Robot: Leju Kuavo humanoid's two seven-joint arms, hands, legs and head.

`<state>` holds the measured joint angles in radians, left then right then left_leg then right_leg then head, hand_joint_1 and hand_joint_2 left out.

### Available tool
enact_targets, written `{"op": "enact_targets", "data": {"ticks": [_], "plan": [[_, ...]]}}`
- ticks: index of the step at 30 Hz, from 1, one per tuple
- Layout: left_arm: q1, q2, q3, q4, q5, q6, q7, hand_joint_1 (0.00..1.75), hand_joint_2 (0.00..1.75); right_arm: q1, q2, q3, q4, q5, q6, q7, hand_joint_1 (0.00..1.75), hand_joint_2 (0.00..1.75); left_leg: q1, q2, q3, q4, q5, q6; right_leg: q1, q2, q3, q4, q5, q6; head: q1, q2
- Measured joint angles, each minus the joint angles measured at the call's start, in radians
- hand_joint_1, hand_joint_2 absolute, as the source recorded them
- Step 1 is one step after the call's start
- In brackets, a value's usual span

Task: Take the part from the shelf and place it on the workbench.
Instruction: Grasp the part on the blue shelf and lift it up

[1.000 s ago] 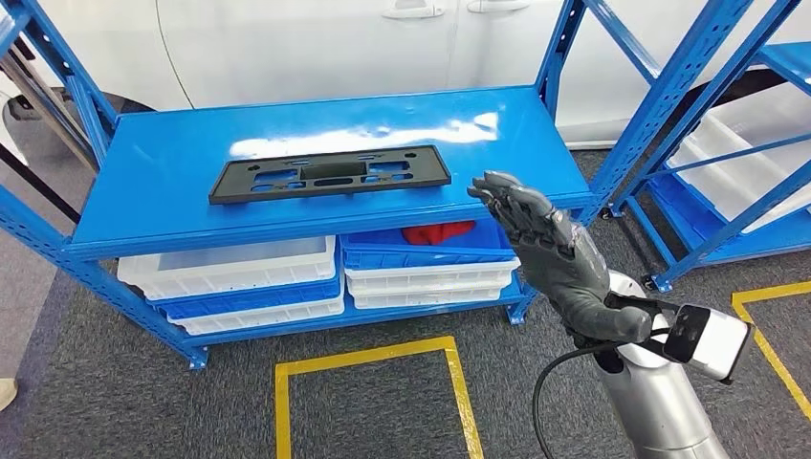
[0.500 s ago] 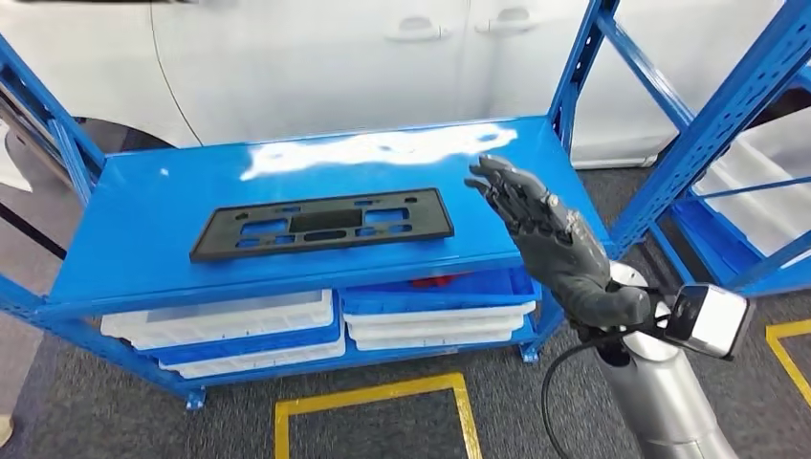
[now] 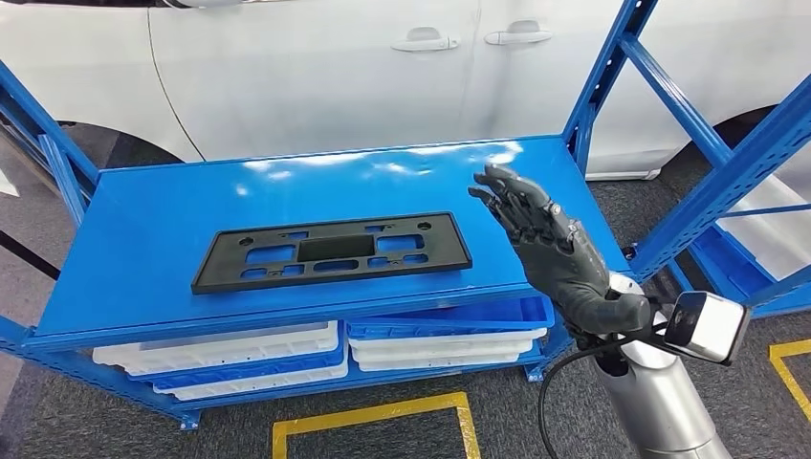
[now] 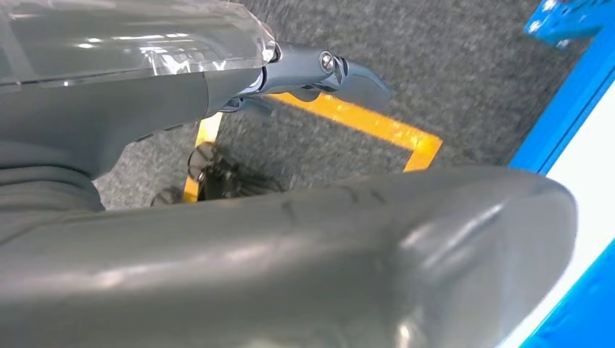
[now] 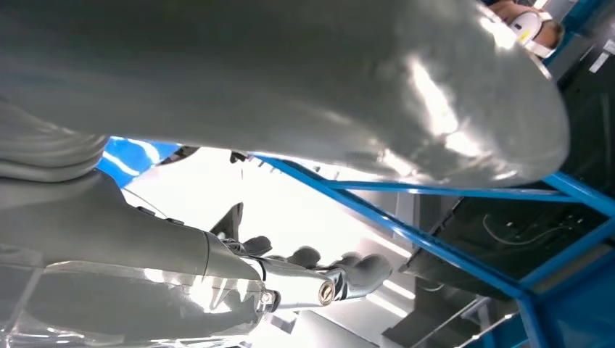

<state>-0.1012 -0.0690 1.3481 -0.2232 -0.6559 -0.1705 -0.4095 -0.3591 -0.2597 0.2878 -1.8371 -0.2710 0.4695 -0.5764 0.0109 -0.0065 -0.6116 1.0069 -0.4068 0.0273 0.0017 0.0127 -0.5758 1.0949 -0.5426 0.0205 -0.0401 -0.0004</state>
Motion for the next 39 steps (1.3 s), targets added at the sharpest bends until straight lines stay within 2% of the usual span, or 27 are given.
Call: {"op": "enact_targets", "data": {"ticks": [2,3,4,5,6,8,9,11,13,15,17,18,19,20,22,24,25,27,29,30,32,33,34,35,36,37,39], "plan": [[0.001,0.000,0.000,0.000,-0.001,0.006,0.000,0.00,0.00,0.033,-0.006,0.002,0.021,0.012,-0.005,-0.019,0.00,0.00,0.000,0.000,0.004,-0.001,-0.005,0.005,-0.006,-0.002,-0.075,0.132,-0.052,0.010,0.000,0.000],[0.002,0.000,0.000,0.000,-0.003,0.008,0.001,0.00,0.00,0.052,-0.010,0.003,0.033,0.021,-0.009,-0.026,0.00,0.44,-0.001,0.000,0.005,-0.001,-0.007,0.006,-0.008,-0.003,-0.107,0.178,-0.060,0.013,0.000,0.000],[0.003,0.000,0.000,0.000,-0.005,0.011,0.005,0.00,0.00,0.069,-0.013,0.005,0.044,0.033,-0.014,-0.032,0.00,0.87,-0.001,-0.001,0.007,-0.001,-0.009,0.005,-0.010,-0.004,-0.122,0.190,-0.049,0.015,0.000,0.000],[0.004,0.000,0.000,0.000,-0.008,0.017,0.012,0.00,0.00,0.084,-0.017,0.009,0.053,0.049,-0.021,-0.033,0.00,1.31,-0.001,-0.001,0.010,-0.001,-0.012,0.004,-0.011,-0.005,-0.116,0.162,-0.020,0.014,0.000,0.000],[0.005,0.000,0.000,0.000,-0.011,0.026,0.023,0.00,0.00,0.095,-0.021,0.013,0.062,0.072,-0.033,-0.029,0.00,1.75,-0.001,-0.002,0.014,-0.001,-0.014,0.002,-0.012,-0.006,-0.091,0.099,0.021,0.012,0.000,0.000],[0.005,0.000,0.000,0.000,-0.015,0.047,0.052,0.00,0.00,0.109,-0.028,0.026,0.078,0.135,-0.064,-0.011,0.00,1.75,-0.003,-0.002,0.020,-0.001,-0.019,-0.005,-0.009,-0.008,-0.030,-0.039,0.083,0.001,0.000,0.000],[0.005,0.000,0.000,0.000,-0.017,0.057,0.063,0.00,0.00,0.115,-0.031,0.035,0.088,0.166,-0.079,-0.001,0.00,1.75,-0.004,-0.002,0.022,-0.001,-0.022,-0.009,-0.005,-0.008,-0.012,-0.079,0.096,-0.004,0.000,0.000],[0.006,-0.001,0.000,0.000,-0.021,0.071,0.076,0.00,0.00,0.130,-0.034,0.054,0.110,0.207,-0.097,0.008,0.00,1.75,-0.004,-0.001,0.025,-0.003,-0.025,-0.020,0.001,-0.008,-0.004,-0.095,0.098,-0.014,0.000,0.000],[0.008,0.000,0.000,0.000,-0.024,0.077,0.080,0.00,0.00,0.143,-0.035,0.071,0.127,0.223,-0.105,0.009,0.00,1.75,-0.002,-0.001,0.024,0.006,-0.033,-0.031,-0.004,-0.008,0.000,-0.103,0.103,-0.026,0.000,0.000],[0.009,0.000,0.000,0.000,-0.026,0.079,0.081,0.00,0.00,0.149,-0.035,0.084,0.138,0.230,-0.111,0.009,0.00,1.75,-0.001,0.000,-0.005,0.076,-0.079,-0.040,-0.009,-0.010,0.005,-0.111,0.108,-0.036,0.000,0.000],[0.010,0.000,0.000,0.000,-0.026,0.084,0.086,0.00,0.00,0.160,-0.035,0.096,0.150,0.258,-0.128,0.013,0.00,1.75,0.001,0.000,-0.063,0.208,-0.148,-0.047,-0.008,-0.013,0.006,-0.111,0.107,-0.040,0.000,0.000],[0.011,-0.001,0.000,0.000,-0.027,0.088,0.090,0.00,0.00,0.171,-0.033,0.106,0.159,0.295,-0.153,0.013,0.00,1.75,0.001,0.000,-0.087,0.262,-0.168,-0.049,-0.007,-0.013,0.006,-0.110,0.106,-0.041,0.000,0.000],[0.013,-0.001,0.000,0.000,-0.027,0.093,0.093,0.00,0.00,0.182,-0.029,0.118,0.171,0.349,-0.190,0.010,0.00,1.75,0.002,0.001,-0.096,0.284,-0.169,-0.051,-0.007,-0.014,0.006,-0.109,0.105,-0.041,0.000,0.000],[0.016,-0.002,0.000,0.000,-0.028,0.095,0.093,0.00,0.00,0.190,-0.021,0.136,0.187,0.416,-0.239,0.007,0.00,1.75,0.002,0.001,-0.086,0.264,-0.150,-0.052,-0.007,-0.013,0.006,-0.107,0.104,-0.040,0.000,0.000],[0.017,-0.002,0.000,0.000,-0.032,0.095,0.087,0.00,0.00,0.187,0.004,0.184,0.227,0.541,-0.351,0.005,0.00,1.75,0.002,0.002,-0.020,0.133,-0.085,-0.050,-0.008,-0.010,0.006,-0.101,0.100,-0.037,0.000,0.000],[0.013,-0.003,-0.001,0.000,-0.036,0.092,0.079,0.00,0.00,0.163,0.030,0.240,0.269,0.610,-0.439,0.015,0.00,1.75,0.000,0.002,0.032,0.026,-0.049,-0.040,-0.005,-0.006,0.003,-0.092,0.095,-0.029,0.000,0.000],[0.011,-0.004,-0.001,0.000,-0.037,0.092,0.076,0.00,0.00,0.149,0.039,0.264,0.288,0.627,-0.465,0.021,0.00,1.75,-0.001,0.001,0.041,0.007,-0.047,-0.033,-0.003,-0.005,0.002,-0.089,0.093,-0.024,0.000,0.000],[0.010,-0.007,-0.004,0.000,-0.045,0.088,0.072,0.00,0.00,0.128,0.058,0.302,0.318,0.694,-0.538,0.035,0.00,1.75,-0.003,0.000,0.041,0.006,-0.044,-0.021,-0.003,-0.004,0.001,-0.088,0.094,-0.013,0.000,0.000],[0.011,-0.010,-0.011,0.000,-0.057,0.082,0.067,0.00,0.00,0.111,0.080,0.332,0.342,0.831,-0.675,0.059,0.00,1.75,-0.001,0.000,0.042,0.000,-0.039,-0.010,-0.006,-0.006,-0.006,-0.070,0.079,-0.003,0.000,0.000],[0.010,-0.012,-0.016,0.000,-0.063,0.080,0.064,0.00,0.00,0.096,0.094,0.349,0.359,0.909,-0.752,0.074,0.00,1.75,0.001,0.001,0.042,-0.003,-0.036,-0.006,-0.007,-0.007,-0.022,-0.035,0.057,0.002,0.000,0.000],[0.009,-0.014,-0.024,0.000,-0.072,0.081,0.059,0.00,0.00,0.052,0.137,0.400,0.420,1.064,-0.891,0.117,0.00,1.75,0.001,0.005,0.041,-0.004,-0.035,-0.003,-0.009,-0.010,-0.084,0.093,-0.008,0.008,0.000,0.000],[0.008,-0.015,-0.026,0.000,-0.075,0.083,0.056,0.00,0.00,0.027,0.166,0.432,0.462,1.138,-0.949,0.144,0.00,1.75,0.001,0.007,0.040,-0.003,-0.035,-0.003,-0.009,-0.010,-0.116,0.157,-0.031,0.009,0.000,0.000],[0.007,-0.016,-0.028,0.000,-0.078,0.086,0.053,0.00,0.00,0.002,0.196,0.465,0.506,1.208,-0.998,0.171,0.00,1.75,0.000,0.009,0.040,-0.003,-0.035,-0.003,-0.010,-0.010,-0.136,0.194,-0.037,0.009,0.000,0.000],[0.006,-0.016,-0.029,0.000,-0.079,0.089,0.051,0.00,0.00,-0.021,0.227,0.497,0.547,1.265,-1.034,0.195,0.00,1.75,0.000,0.009,0.040,-0.003,-0.036,-0.004,-0.010,-0.011,-0.136,0.193,-0.022,0.007,0.000,0.000],[0.006,-0.016,-0.031,0.000,-0.081,0.091,0.050,0.00,0.00,-0.046,0.257,0.525,0.588,1.308,-1.058,0.216,0.00,1.75,0.000,0.009,0.042,-0.002,-0.036,-0.005,-0.010,-0.011,-0.116,0.150,0.009,0.003,0.000,0.000],[0.005,-0.016,-0.032,0.000,-0.082,0.093,0.049,0.00,0.00,-0.069,0.285,0.549,0.624,1.336,-1.073,0.232,0.00,1.75,0.000,0.008,0.043,-0.002,-0.037,-0.006,-0.009,-0.011,-0.082,0.081,0.048,-0.004,0.000,0.000],[0.005,-0.018,-0.034,0.000,-0.083,0.093,0.048,0.00,0.00,-0.110,0.332,0.584,0.680,1.356,-1.086,0.250,0.00,1.75,-0.003,0.004,0.044,-0.001,-0.039,-0.013,-0.004,-0.011,-0.021,-0.045,0.092,-0.016,0.000,0.000]]}}
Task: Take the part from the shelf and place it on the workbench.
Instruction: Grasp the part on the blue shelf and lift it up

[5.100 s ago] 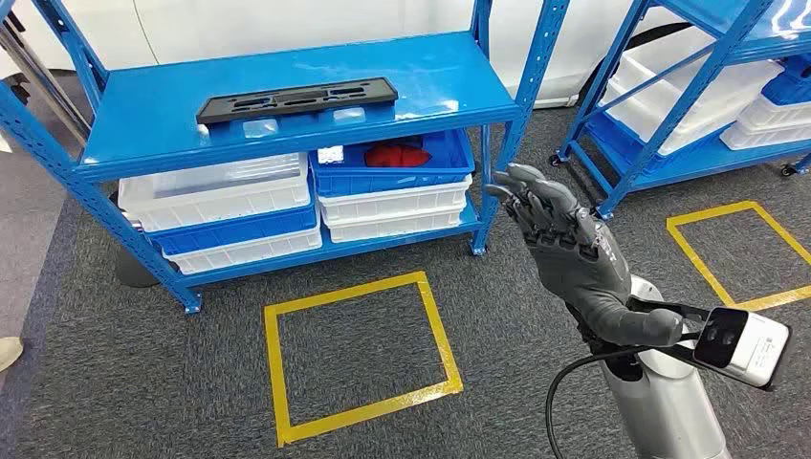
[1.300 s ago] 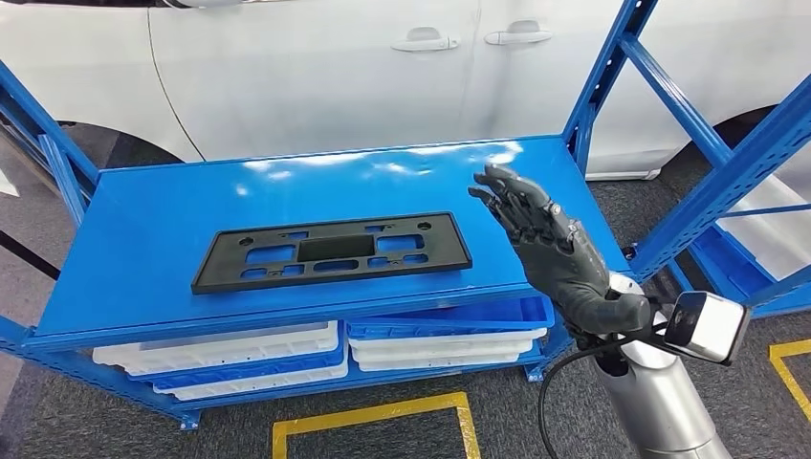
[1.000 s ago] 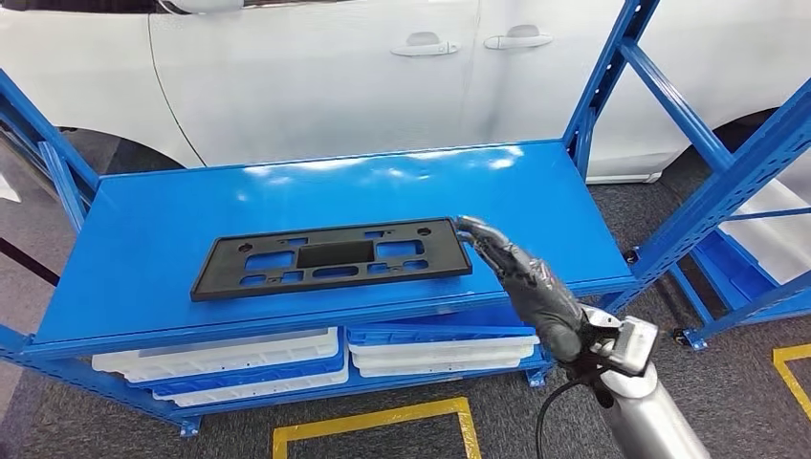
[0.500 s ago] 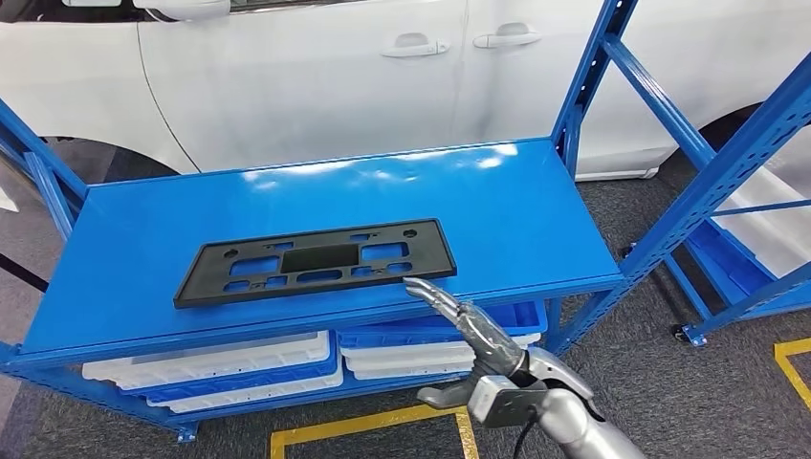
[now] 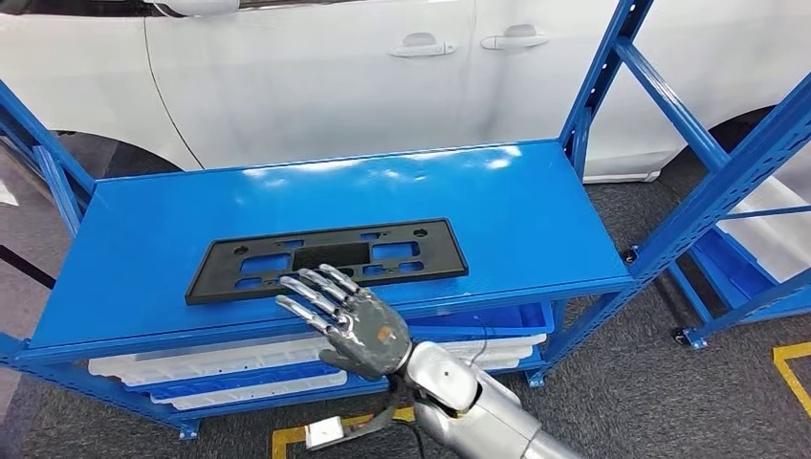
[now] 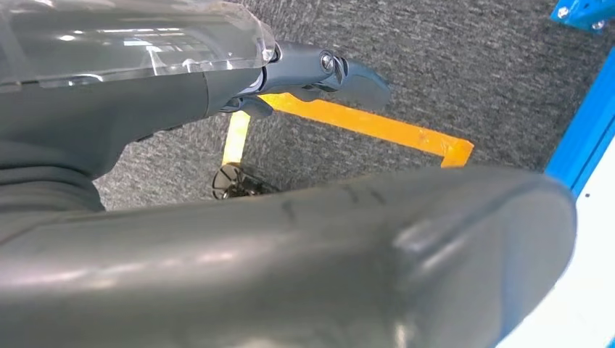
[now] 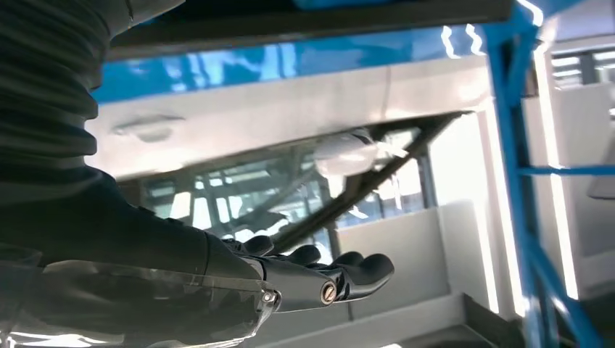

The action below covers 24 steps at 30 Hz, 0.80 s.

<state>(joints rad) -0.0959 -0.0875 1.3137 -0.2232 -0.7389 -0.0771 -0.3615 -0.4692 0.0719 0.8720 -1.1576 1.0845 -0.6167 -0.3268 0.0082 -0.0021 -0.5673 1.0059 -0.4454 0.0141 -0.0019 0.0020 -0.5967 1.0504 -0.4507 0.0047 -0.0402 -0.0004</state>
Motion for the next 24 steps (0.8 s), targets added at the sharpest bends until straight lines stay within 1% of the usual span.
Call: {"op": "enact_targets", "data": {"ticks": [1,2,3,4,5,6,7,8,9,10,11,12,13,14,15,16,17,19,20,21,22,24], "plan": [[0.001,-0.001,-0.001,0.000,0.000,0.000,0.000,0.00,0.00,-0.014,0.016,0.011,0.020,0.004,-0.004,0.004,0.00,1.75,0.000,-0.002,-0.001,0.000,0.000,-0.005,0.003,0.000,0.013,-0.030,0.004,-0.004,0.000,0.000],[0.001,-0.001,-0.003,0.000,0.000,0.000,-0.001,0.00,0.00,-0.026,0.029,0.022,0.037,0.011,-0.009,0.008,0.00,1.75,0.000,-0.003,-0.002,-0.001,0.000,-0.012,0.006,0.001,0.016,-0.038,0.001,-0.008,0.000,0.000],[0.002,-0.001,-0.005,0.000,0.000,0.001,-0.001,0.00,0.00,-0.035,0.041,0.032,0.054,0.023,-0.017,0.016,0.00,1.75,0.001,-0.003,-0.002,-0.003,0.001,-0.019,0.006,0.001,0.016,-0.042,0.003,-0.012,0.000,0.000],[0.003,-0.001,-0.007,0.000,0.000,0.001,-0.002,0.00,0.00,-0.045,0.054,0.042,0.070,0.041,-0.026,0.027,0.00,1.75,0.003,-0.003,-0.002,0.000,-0.002,-0.025,0.004,0.001,0.017,-0.047,0.005,-0.017,0.000,0.000],[0.003,-0.001,-0.008,0.000,-0.001,0.001,-0.004,0.00,0.00,-0.057,0.070,0.052,0.087,0.063,-0.038,0.041,0.00,1.75,0.003,-0.003,-0.007,0.013,-0.012,-0.030,0.002,0.001,0.020,-0.052,0.008,-0.024,0.000,0.000],[0.003,-0.001,-0.009,0.000,-0.002,0.001,-0.006,0.00,0.00,-0.071,0.089,0.061,0.106,0.089,-0.050,0.058,0.00,1.75,0.004,-0.003,-0.021,0.045,-0.033,-0.034,0.000,0.001,0.022,-0.057,0.010,-0.030,0.000,0.000],[0.003,-0.001,-0.010,0.000,-0.004,0.001,-0.008,0.00,0.00,-0.086,0.110,0.070,0.128,0.114,-0.060,0.073,0.00,1.75,0.006,-0.003,-0.046,0.099,-0.062,-0.037,-0.001,0.001,0.024,-0.060,0.012,-0.034,0.000,0.000],[0.003,-0.001,-0.011,0.000,-0.006,0.000,-0.009,0.00,0.00,-0.100,0.129,0.079,0.150,0.134,-0.067,0.085,0.00,1.75,0.006,-0.003,-0.079,0.166,-0.094,-0.041,0.000,0.001,0.024,-0.060,0.011,-0.037,0.000,0.000],[0.003,-0.001,-0.012,0.000,-0.008,0.000,-0.010,0.00,0.00,-0.112,0.146,0.086,0.172,0.148,-0.070,0.093,0.00,1.75,0.007,-0.003,-0.112,0.232,-0.119,-0.045,0.001,0.001,0.024,-0.059,0.010,-0.038,0.000,0.000],[0.004,-0.001,-0.013,0.000,-0.011,-0.002,-0.011,0.00,0.00,-0.122,0.162,0.092,0.195,0.154,-0.069,0.097,0.00,1.75,0.007,-0.003,-0.135,0.274,-0.127,-0.048,0.001,0.001,0.024,-0.057,0.009,-0.039,0.000,0.000],[0.005,-0.001,-0.014,0.000,-0.014,-0.004,-0.012,0.00,0.00,-0.131,0.177,0.099,0.217,0.156,-0.068,0.098,0.00,1.75,0.008,-0.002,-0.141,0.279,-0.116,-0.050,0.001,0.001,0.024,-0.055,0.007,-0.038,0.000,0.000],[0.006,0.000,-0.014,0.000,-0.016,-0.006,-0.013,0.00,0.00,-0.141,0.194,0.106,0.239,0.155,-0.067,0.099,0.00,1.75,0.010,-0.002,-0.128,0.244,-0.086,-0.051,0.001,0.001,0.024,-0.052,0.004,-0.037,0.000,0.000],[0.006,0.001,-0.015,0.000,-0.018,-0.010,-0.015,0.00,0.00,-0.153,0.211,0.115,0.261,0.153,-0.065,0.100,0.00,1.75,0.012,-0.002,-0.098,0.178,-0.046,-0.052,0.000,0.002,0.025,-0.047,0.000,-0.035,0.000,0.000],[0.005,0.002,-0.015,0.000,-0.020,-0.013,-0.017,0.00,0.00,-0.165,0.227,0.125,0.280,0.150,-0.063,0.105,0.00,1.75,0.013,-0.001,-0.066,0.110,-0.018,-0.052,0.001,0.003,0.024,-0.041,-0.004,-0.030,0.000,0.000],[0.004,0.003,-0.016,0.000,-0.022,-0.016,-0.019,0.00,0.00,-0.177,0.240,0.136,0.297,0.146,-0.060,0.113,0.00,1.75,0.012,-0.002,-0.042,0.057,0.001,-0.048,0.003,0.004,0.023,-0.036,-0.008,-0.026,0.000,0.000],[0.003,0.003,-0.016,0.000,-0.024,-0.018,-0.021,0.00,0.00,-0.187,0.250,0.150,0.310,0.141,-0.054,0.126,0.00,1.75,0.011,-0.003,-0.028,0.027,0.008,-0.044,0.004,0.004,0.021,-0.031,-0.011,-0.021,0.000,0.000],[0.002,0.003,-0.016,0.000,-0.027,-0.019,-0.022,0.00,0.00,-0.197,0.257,0.165,0.321,0.134,-0.048,0.141,0.00,1.75,0.009,-0.004,-0.026,0.020,0.004,-0.037,0.006,0.004,0.019,-0.030,-0.011,-0.017,0.000,0.000],[0.003,0.003,-0.018,0.000,-0.031,-0.021,-0.025,0.00,0.00,-0.217,0.267,0.202,0.338,0.114,-0.029,0.173,0.00,1.75,0.010,-0.005,-0.027,0.017,0.007,-0.025,0.005,0.004,0.018,-0.028,-0.013,-0.009,0.000,0.000],[0.004,0.003,-0.019,0.000,-0.033,-0.023,-0.026,0.00,0.00,-0.227,0.271,0.223,0.345,0.104,-0.020,0.187,0.00,1.75,0.011,-0.004,-0.027,0.016,0.008,-0.019,0.004,0.004,0.014,-0.019,-0.021,-0.003,0.000,0.000],[0.003,0.004,-0.021,0.000,-0.035,-0.025,-0.027,0.00,0.00,-0.238,0.275,0.242,0.351,0.094,-0.011,0.200,0.00,1.75,0.013,-0.004,-0.027,0.014,0.009,-0.013,0.003,0.004,0.003,0.008,-0.039,0.002,0.000,0.000],[0.002,0.004,-0.022,0.000,-0.035,-0.026,-0.028,0.00,0.00,-0.248,0.277,0.259,0.357,0.085,-0.003,0.210,0.00,1.75,0.013,-0.003,-0.026,0.013,0.010,-0.008,0.001,0.003,-0.019,0.055,-0.065,0.007,0.000,0.000],[0.002,0.006,-0.024,0.000,-0.036,-0.028,-0.028,0.00,0.00,-0.261,0.279,0.292,0.370,0.067,0.011,0.229,0.00,1.75,0.013,-0.003,-0.027,0.013,0.009,-0.003,-0.001,0.003,-0.084,0.188,-0.124,0.013,0.000,0.000]]}}
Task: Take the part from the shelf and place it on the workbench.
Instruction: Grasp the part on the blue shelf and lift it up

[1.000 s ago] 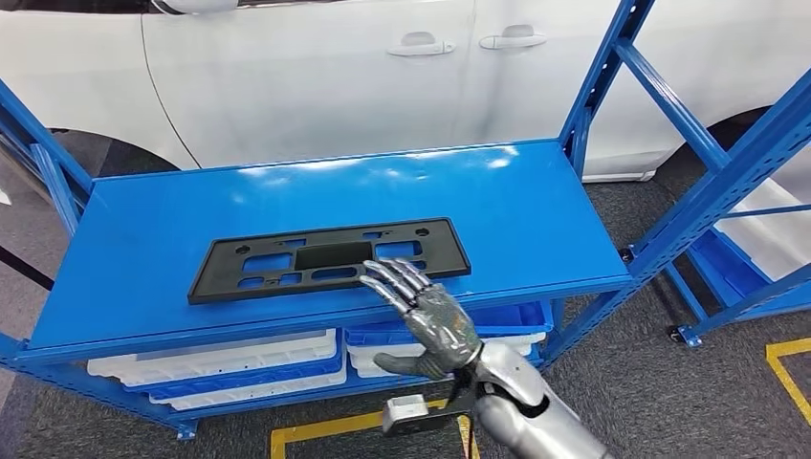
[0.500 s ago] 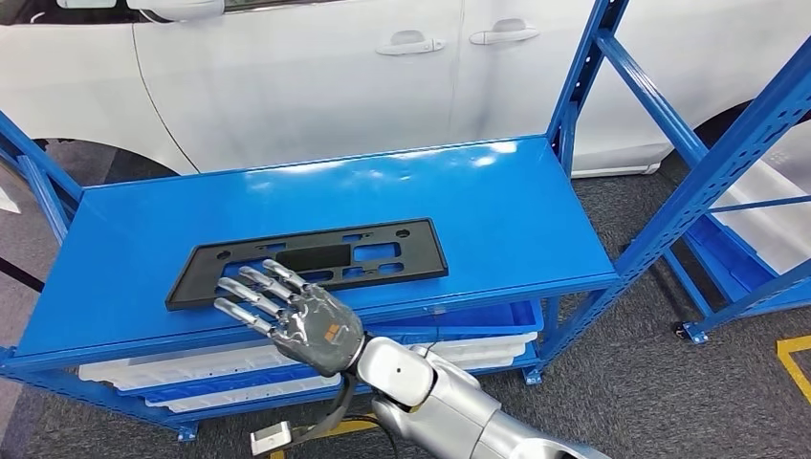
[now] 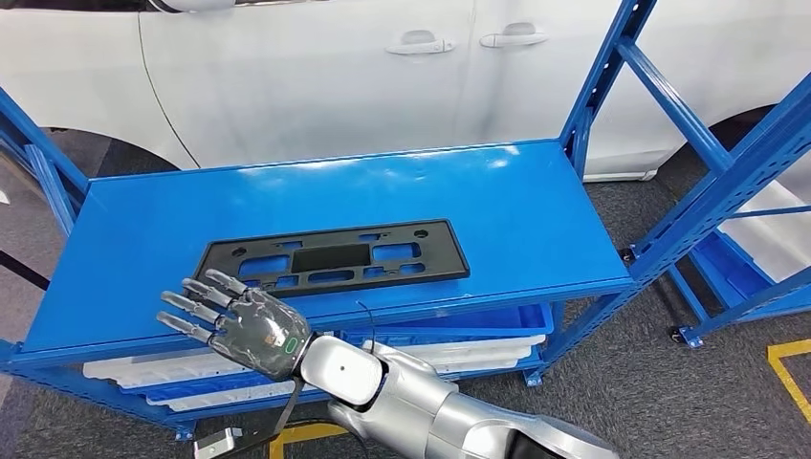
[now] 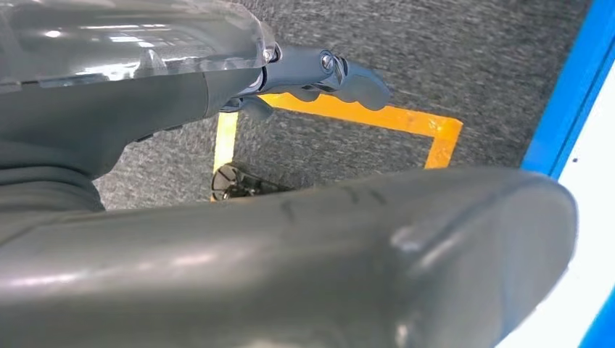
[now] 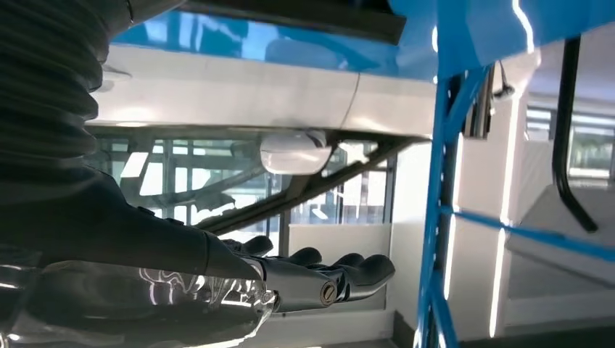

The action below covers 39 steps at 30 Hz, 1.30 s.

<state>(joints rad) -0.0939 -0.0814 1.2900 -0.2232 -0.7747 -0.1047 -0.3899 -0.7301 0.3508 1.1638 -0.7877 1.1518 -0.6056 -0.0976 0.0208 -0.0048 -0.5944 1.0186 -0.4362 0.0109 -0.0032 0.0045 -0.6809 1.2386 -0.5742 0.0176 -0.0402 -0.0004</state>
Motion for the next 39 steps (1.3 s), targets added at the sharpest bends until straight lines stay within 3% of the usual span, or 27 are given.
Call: {"op": "enact_targets", "data": {"ticks": [1,2,3,6,8,11,13,15,17,18,20,22,25,27,28,30,32,33,34,36,37,39], "plan": [[0.000,0.002,0.000,0.000,0.000,0.000,0.000,0.00,0.00,-0.004,0.000,0.016,0.007,-0.009,0.007,0.009,0.00,1.75,-0.001,0.000,0.000,0.000,0.000,0.001,-0.001,0.000,-0.027,0.051,-0.013,0.001,0.000,0.000],[0.001,0.003,-0.001,0.000,0.000,-0.001,0.000,0.00,0.00,-0.007,0.000,0.031,0.014,-0.019,0.012,0.020,0.00,1.75,-0.001,-0.001,0.000,0.000,0.000,0.001,-0.001,0.000,-0.039,0.068,-0.008,-0.001,0.000,0.000],[0.001,0.004,-0.001,0.000,0.000,-0.001,0.000,0.00,0.00,-0.012,0.000,0.046,0.020,-0.030,0.016,0.032,0.00,1.75,-0.002,-0.001,0.001,0.000,0.000,0.001,0.000,0.000,-0.031,0.045,0.016,-0.004,0.000,0.000],[0.001,0.004,-0.005,0.000,-0.005,-0.004,-0.002,0.00,0.00,-0.037,0.002,0.086,0.041,-0.061,0.028,0.073,0.00,1.75,-0.007,-0.003,0.004,0.000,-0.001,-0.002,0.008,-0.002,0.060,-0.155,0.110,-0.029,0.000,0.000],[0.002,0.004,-0.011,0.000,-0.009,-0.006,-0.003,0.00,0.00,-0.056,0.004,0.108,0.056,-0.075,0.037,0.095,0.00,1.75,-0.007,-0.002,0.003,-0.002,0.000,-0.011,0.015,-0.004,0.087,-0.218,0.126,-0.039,0.000,0.000],[0.001,0.005,-0.015,0.000,-0.013,-0.007,-0.003,0.00,0.00,-0.071,0.007,0.131,0.076,-0.088,0.050,0.117,0.00,1.75,-0.006,0.000,0.004,-0.005,-0.002,-0.027,0.011,-0.004,0.095,-0.239,0.138,-0.043,0.000,0.000],[0.001,0.006,-0.016,0.000,-0.016,-0.007,-0.003,0.00,0.00,-0.080,0.010,0.143,0.085,-0.092,0.053,0.124,0.00,1.75,-0.006,0.000,-0.017,0.047,-0.036,-0.033,0.004,-0.006,0.105,-0.258,0.147,-0.049,0.000,0.000],[0.002,0.007,-0.016,0.000,-0.016,-0.007,-0.004,0.00,0.00,-0.085,0.014,0.154,0.096,-0.096,0.063,0.134,0.00,1.75,-0.002,0.000,-0.075,0.172,-0.098,-0.041,0.005,-0.007,0.107,-0.261,0.148,-0.053,0.000,0.000],[0.004,0.008,-0.017,0.000,-0.015,-0.007,-0.005,0.00,0.00,-0.085,0.014,0.166,0.110,-0.102,0.080,0.153,0.00,1.75,0.002,0.000,-0.117,0.255,-0.120,-0.049,0.006,-0.007,0.106,-0.257,0.146,-0.053,0.000,0.000],[0.005,0.009,-0.017,0.000,-0.014,-0.007,-0.006,0.00,0.00,-0.085,0.014,0.171,0.117,-0.105,0.088,0.163,0.00,1.75,0.004,0.001,-0.112,0.243,-0.102,-0.053,0.005,-0.006,0.105,-0.254,0.144,-0.051,0.000,0.000],[0.005,0.012,-0.017,0.000,-0.014,-0.007,-0.009,0.00,0.00,-0.087,0.014,0.180,0.129,-0.111,0.105,0.184,0.00,1.75,0.010,0.002,-0.051,0.120,-0.039,-0.058,0.002,-0.005,0.104,-0.240,0.135,-0.043,0.000,0.000],[0.003,0.014,-0.017,0.000,-0.013,-0.007,-0.012,0.00,0.00,-0.092,0.015,0.189,0.140,-0.114,0.119,0.201,0.00,1.75,0.009,-0.001,-0.001,0.021,-0.006,-0.051,0.004,-0.003,0.100,-0.224,0.125,-0.032,0.000,0.000],[0.004,0.014,-0.016,0.000,-0.013,-0.007,-0.015,0.00,0.00,-0.097,0.015,0.198,0.151,-0.114,0.124,0.210,0.00,1.75,0.005,-0.005,0.003,0.009,-0.006,-0.029,0.007,-0.001,0.095,-0.218,0.123,-0.020,0.000,0.000],[0.004,0.014,-0.016,0.000,-0.013,-0.007,-0.015,0.00,0.00,-0.101,0.015,0.203,0.156,-0.114,0.124,0.211,0.00,1.75,0.007,-0.004,0.002,0.006,-0.004,-0.016,0.004,-0.002,0.084,-0.193,0.105,-0.011,0.000,0.000],[0.004,0.014,-0.017,0.000,-0.013,-0.007,-0.015,0.00,0.00,-0.103,0.015,0.205,0.158,-0.114,0.124,0.211,0.00,1.75,0.008,-0.003,0.002,0.005,-0.002,-0.010,0.002,-0.002,0.067,-0.155,0.081,-0.006,0.000,0.000],[0.004,0.015,-0.016,0.000,-0.014,-0.007,-0.015,0.00,0.00,-0.106,0.014,0.210,0.162,-0.114,0.127,0.214,0.00,1.75,0.006,-0.002,0.000,0.005,-0.002,-0.004,-0.001,-0.003,0.006,-0.029,0.018,0.001,0.000,0.000],[0.004,0.015,-0.016,0.000,-0.014,-0.008,-0.015,0.00,0.00,-0.106,0.013,0.216,0.168,-0.112,0.137,0.225,0.00,1.75,0.004,-0.002,-0.001,0.005,-0.002,-0.003,-0.002,-0.003,-0.044,0.068,-0.009,0.002,0.000,0.000],[0.004,0.016,-0.016,0.000,-0.015,-0.008,-0.015,0.00,0.00,-0.107,0.013,0.219,0.171,-0.110,0.144,0.231,0.00,1.75,0.002,-0.002,-0.001,0.005,-0.002,-0.002,-0.002,-0.003,-0.045,0.064,0.006,-0.001,0.000,0.000],[0.004,0.016,-0.016,0.000,-0.017,-0.010,-0.015,0.00,0.00,-0.108,0.013,0.222,0.174,-0.107,0.151,0.239,0.00,1.75,0.001,-0.003,0.000,0.005,-0.002,-0.003,-0.001,-0.003,-0.025,0.021,0.036,-0.006,0.000,0.000],[0.004,0.016,-0.017,0.000,-0.020,-0.018,-0.017,0.00,0.00,-0.115,0.013,0.227,0.179,-0.101,0.162,0.253,0.00,1.75,-0.002,-0.004,0.002,0.005,-0.003,-0.004,0.005,-0.003,0.043,-0.123,0.103,-0.023,0.000,0.000],[0.004,0.017,-0.017,0.000,-0.021,-0.023,-0.019,0.00,0.00,-0.119,0.013,0.229,0.182,-0.101,0.167,0.259,0.00,1.75,-0.003,-0.004,0.001,0.005,-0.002,-0.007,0.009,-0.003,0.067,-0.177,0.122,-0.030,0.000,0.000],[0.003,0.018,-0.017,0.000,-0.022,-0.032,-0.023,0.00,0.00,-0.123,0.012,0.233,0.194,-0.107,0.171,0.269,0.00,1.75,-0.001,-0.003,0.000,0.002,-0.001,-0.018,0.016,-0.004,0.082,-0.215,0.128,-0.037,0.000,0.000]]}}
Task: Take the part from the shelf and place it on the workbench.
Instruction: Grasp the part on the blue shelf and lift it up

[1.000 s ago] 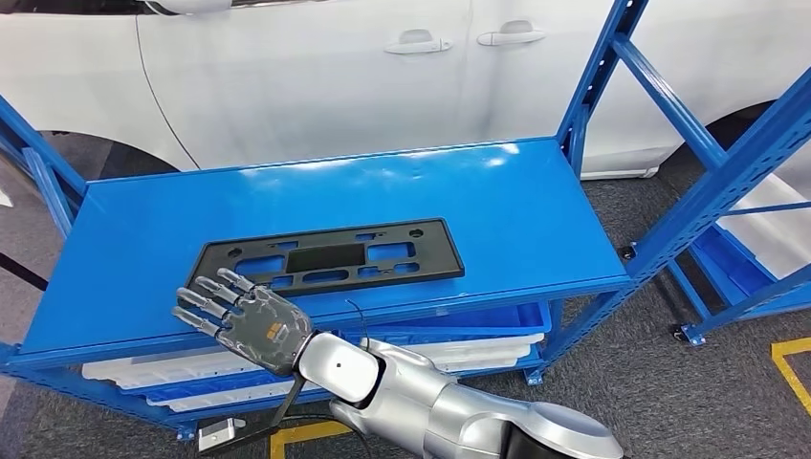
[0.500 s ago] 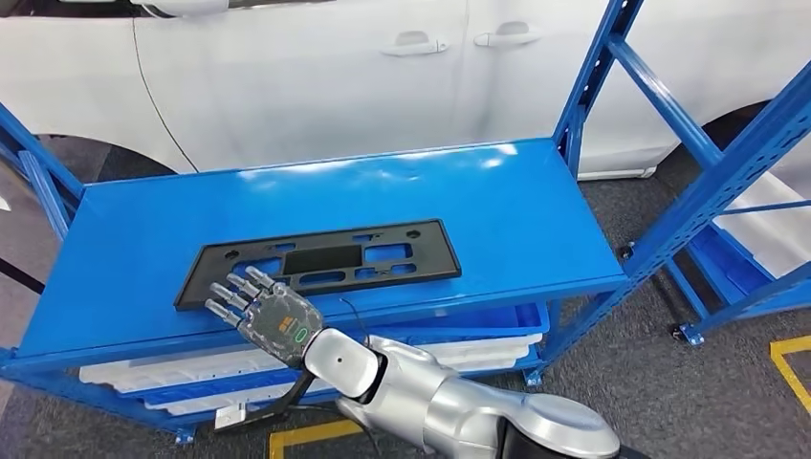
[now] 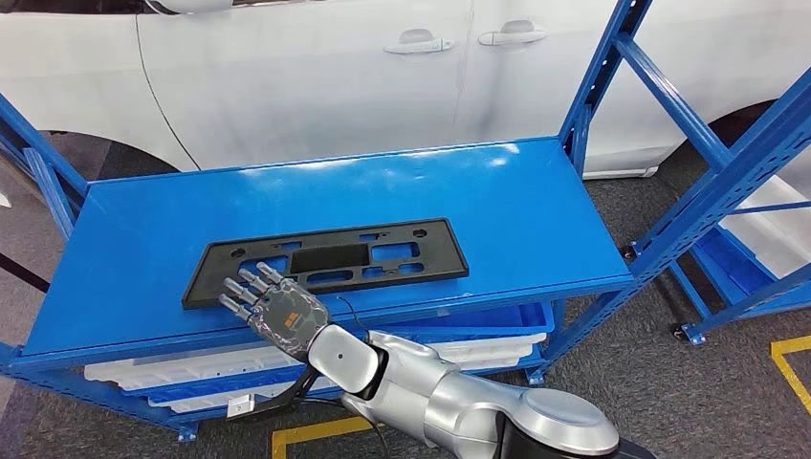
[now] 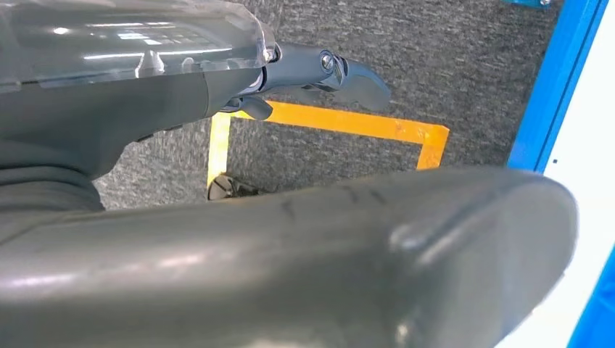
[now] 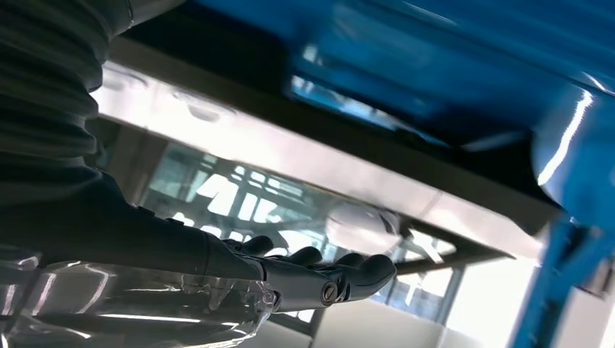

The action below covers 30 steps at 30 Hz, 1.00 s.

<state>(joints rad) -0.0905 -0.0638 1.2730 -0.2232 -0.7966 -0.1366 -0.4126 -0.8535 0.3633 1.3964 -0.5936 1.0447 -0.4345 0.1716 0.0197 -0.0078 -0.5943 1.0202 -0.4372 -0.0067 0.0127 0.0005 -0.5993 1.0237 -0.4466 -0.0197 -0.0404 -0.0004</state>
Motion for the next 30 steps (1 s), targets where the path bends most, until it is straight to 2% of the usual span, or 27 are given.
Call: {"op": "enact_targets", "data": {"ticks": [2,7,8,9,10,11,12,13,14,15,18,20,21,23,24,25,26,27,28,30], "plan": [[0.000,0.001,0.000,0.000,-0.001,-0.004,-0.002,0.00,0.00,-0.001,0.000,0.001,0.010,-0.007,0.001,0.005,0.00,1.75,0.003,0.001,0.001,-0.004,0.002,-0.008,0.003,0.001,-0.001,-0.002,0.002,-0.001,0.000,0.000],[0.000,0.001,0.000,0.000,-0.002,-0.005,-0.002,0.00,0.00,-0.002,0.000,0.001,0.014,-0.010,0.000,0.007,0.00,1.75,0.003,0.001,0.002,-0.007,0.003,-0.011,0.003,0.001,0.000,-0.004,0.003,-0.003,0.000,0.000],[-0.001,0.002,-0.001,0.000,-0.006,-0.006,-0.001,0.00,0.00,-0.004,0.000,0.001,0.021,-0.015,-0.002,0.010,0.00,1.75,0.003,0.001,0.000,0.002,-0.005,-0.014,-0.001,0.000,0.005,-0.014,0.008,-0.006,0.000,0.000],[-0.001,0.003,-0.003,0.000,-0.011,-0.007,0.000,0.00,0.00,-0.007,0.001,0.001,0.031,-0.024,-0.006,0.012,0.00,1.75,0.002,0.001,-0.014,0.034,-0.026,-0.017,-0.004,-0.001,0.010,-0.023,0.012,-0.009,0.000,0.000],[-0.002,0.004,-0.010,0.000,-0.018,-0.008,0.004,0.00,0.00,-0.011,0.001,-0.007,0.050,-0.060,-0.008,0.003,0.00,1.31,0.003,0.002,-0.042,0.098,-0.050,-0.024,-0.007,-0.002,0.015,-0.030,0.016,-0.013,0.000,0.000],[-0.004,0.004,-0.016,0.000,-0.026,-0.009,0.010,0.00,0.00,-0.014,0.002,-0.018,0.069,-0.100,-0.010,-0.010,0.00,0.87,0.003,0.003,-0.057,0.134,-0.059,-0.030,-0.010,-0.002,0.019,-0.034,0.016,-0.014,0.000,0.000],[-0.007,0.005,-0.021,0.000,-0.032,-0.010,0.015,0.00,0.00,-0.016,0.002,-0.028,0.083,-0.138,-0.009,-0.027,0.00,0.44,0.005,0.004,-0.057,0.137,-0.050,-0.034,-0.010,-0.001,0.019,-0.028,0.013,-0.013,0.000,0.000],[-0.012,0.005,-0.027,0.000,-0.036,-0.010,0.021,0.00,0.00,-0.018,0.002,-0.039,0.095,-0.173,-0.007,-0.046,0.00,0.00,0.006,0.005,-0.042,0.109,-0.033,-0.036,-0.010,-0.001,0.018,-0.020,0.008,-0.009,0.000,0.000],[-0.017,0.006,-0.029,0.000,-0.038,-0.011,0.024,0.00,0.00,-0.020,0.002,-0.042,0.099,-0.182,-0.007,-0.055,0.00,0.00,0.005,0.004,-0.012,0.048,-0.012,-0.032,-0.008,0.000,0.016,-0.012,0.004,-0.005,0.000,0.000],[-0.022,0.006,-0.031,0.000,-0.040,-0.011,0.026,0.00,0.00,-0.022,0.002,-0.043,0.102,-0.188,-0.008,-0.061,0.00,0.00,0.004,0.003,0.002,0.017,-0.006,-0.026,-0.006,0.000,0.012,-0.007,0.001,0.000,0.000,0.000],[-0.031,0.006,-0.038,0.000,-0.043,-0.011,0.031,0.00,0.00,-0.026,0.002,-0.043,0.109,-0.193,-0.011,-0.068,0.00,0.00,0.002,0.001,0.002,0.006,-0.005,-0.005,-0.003,0.001,0.005,-0.001,-0.001,0.013,0.000,0.000],[-0.033,0.006,-0.045,0.000,-0.044,-0.013,0.031,0.00,0.00,-0.030,0.002,-0.043,0.112,-0.189,-0.008,-0.063,0.00,0.00,0.004,-0.001,0.002,0.003,-0.002,0.007,-0.006,0.001,-0.009,0.031,-0.024,0.025,0.000,0.000],[-0.035,0.006,-0.047,0.000,-0.044,-0.014,0.031,0.00,0.00,-0.032,0.002,-0.042,0.114,-0.185,-0.005,-0.058,0.00,0.00,0.005,-0.002,0.001,0.002,0.000,0.011,-0.009,0.001,-0.029,0.076,-0.051,0.031,0.000,0.000],[-0.038,0.006,-0.049,0.000,-0.044,-0.015,0.031,0.00,0.00,-0.034,0.002,-0.041,0.117,-0.175,0.003,-0.048,0.00,0.00,0.005,-0.007,-0.001,0.002,0.000,0.016,-0.013,0.001,-0.092,0.208,-0.114,0.038,0.000,0.000],[-0.039,0.007,-0.049,0.000,-0.044,-0.015,0.031,0.00,0.00,-0.034,0.002,-0.040,0.120,-0.171,0.007,-0.044,0.00,0.00,0.005,-0.011,-0.002,0.002,0.000,0.016,-0.014,0.001,-0.121,0.264,-0.131,0.040,0.000,0.000],[-0.039,0.007,-0.049,0.000,-0.044,-0.015,0.031,0.00,0.00,-0.033,0.001,-0.039,0.122,-0.167,0.009,-0.040,0.00,0.00,0.005,-0.018,-0.002,0.002,0.000,0.016,-0.016,0.001,-0.134,0.287,-0.130,0.040,0.000,0.000],[-0.039,0.008,-0.049,0.000,-0.043,-0.015,0.031,0.00,0.00,-0.034,0.001,-0.038,0.124,-0.164,0.010,-0.036,0.00,0.00,0.004,-0.025,-0.002,0.002,0.001,0.016,-0.016,0.002,-0.129,0.272,-0.109,0.038,0.000,0.000],[-0.040,0.008,-0.049,0.000,-0.043,-0.014,0.031,0.00,0.00,-0.035,0.001,-0.037,0.126,-0.161,0.011,-0.032,0.00,0.00,0.004,-0.034,-0.001,0.003,0.001,0.016,-0.016,0.007,-0.104,0.218,-0.074,0.033,0.000,0.000],[-0.041,0.008,-0.049,0.000,-0.042,-0.014,0.032,0.00,0.00,-0.037,0.001,-0.037,0.127,-0.158,0.012,-0.028,0.00,0.00,0.005,-0.043,-0.001,0.002,0.001,0.015,-0.016,0.024,-0.070,0.143,-0.036,0.026,0.000,0.000],[-0.045,0.005,-0.049,0.001,-0.041,-0.013,0.032,0.00,0.00,-0.042,0.001,-0.036,0.130,-0.152,0.011,-0.022,0.00,0.00,0.007,-0.061,-0.004,0.002,0.003,0.007,-0.015,0.061,-0.017,0.027,0.006,0.013,0.000,0.000]]}}
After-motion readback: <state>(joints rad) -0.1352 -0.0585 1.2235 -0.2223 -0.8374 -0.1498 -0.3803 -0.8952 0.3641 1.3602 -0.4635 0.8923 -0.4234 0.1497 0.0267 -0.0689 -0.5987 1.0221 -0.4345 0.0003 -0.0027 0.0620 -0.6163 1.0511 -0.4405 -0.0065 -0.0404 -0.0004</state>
